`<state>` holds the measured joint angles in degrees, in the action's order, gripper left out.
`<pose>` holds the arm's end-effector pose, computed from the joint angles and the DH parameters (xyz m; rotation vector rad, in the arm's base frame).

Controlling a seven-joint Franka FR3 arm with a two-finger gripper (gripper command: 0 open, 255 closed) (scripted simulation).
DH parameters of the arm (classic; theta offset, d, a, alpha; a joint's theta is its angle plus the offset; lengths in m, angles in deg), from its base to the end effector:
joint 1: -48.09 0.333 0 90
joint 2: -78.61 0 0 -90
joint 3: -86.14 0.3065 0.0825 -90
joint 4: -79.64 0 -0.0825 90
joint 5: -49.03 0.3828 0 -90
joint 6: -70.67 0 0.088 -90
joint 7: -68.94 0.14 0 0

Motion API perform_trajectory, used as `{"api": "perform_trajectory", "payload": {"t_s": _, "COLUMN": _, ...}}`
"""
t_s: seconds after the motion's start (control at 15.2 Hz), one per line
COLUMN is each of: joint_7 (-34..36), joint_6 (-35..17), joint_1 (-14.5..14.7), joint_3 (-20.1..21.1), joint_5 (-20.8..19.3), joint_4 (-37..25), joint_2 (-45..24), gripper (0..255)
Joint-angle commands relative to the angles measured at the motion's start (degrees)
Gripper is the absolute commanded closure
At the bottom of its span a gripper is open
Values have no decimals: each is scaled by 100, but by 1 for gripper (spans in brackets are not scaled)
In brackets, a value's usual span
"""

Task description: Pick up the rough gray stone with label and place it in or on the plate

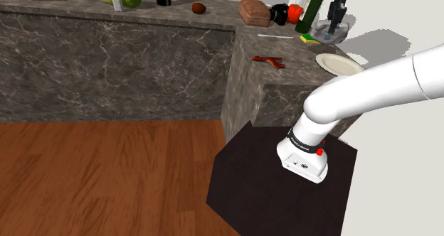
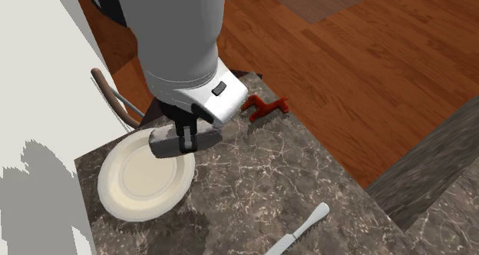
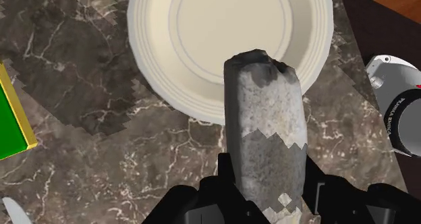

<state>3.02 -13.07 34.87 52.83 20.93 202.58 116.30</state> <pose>0.1730 -0.3478 0.5476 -3.0550 -0.6716 0.2896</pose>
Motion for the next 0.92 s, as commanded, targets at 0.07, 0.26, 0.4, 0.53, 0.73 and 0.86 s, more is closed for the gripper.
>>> {"api": "perform_trajectory", "payload": {"t_s": 0.07, "joint_7": -349, "joint_6": 41, "joint_1": -159, "joint_3": -219, "joint_5": -251, "joint_4": 7, "joint_2": 189, "gripper": 255}}
{"api": "perform_trajectory", "payload": {"t_s": 0.26, "joint_7": -726, "joint_6": 96, "joint_1": -314, "joint_3": -456, "joint_5": -504, "joint_4": -45, "joint_2": 354, "gripper": 255}}
{"api": "perform_trajectory", "payload": {"t_s": 0.4, "joint_7": -988, "joint_6": 124, "joint_1": -405, "joint_3": -627, "joint_5": -668, "joint_4": -110, "joint_2": 436, "gripper": 255}}
{"api": "perform_trajectory", "payload": {"t_s": 0.53, "joint_7": -1306, "joint_6": 145, "joint_1": -496, "joint_3": -844, "joint_5": -858, "joint_4": -219, "joint_2": 507, "gripper": 255}}
{"api": "perform_trajectory", "payload": {"t_s": 0.73, "joint_7": -1242, "joint_6": -40, "joint_1": -524, "joint_3": -914, "joint_5": -923, "joint_4": 28, "joint_2": 572, "gripper": 255}}
{"api": "perform_trajectory", "payload": {"t_s": 0.86, "joint_7": -1201, "joint_6": -164, "joint_1": -542, "joint_3": -964, "joint_5": -969, "joint_4": 188, "joint_2": 610, "gripper": 255}}
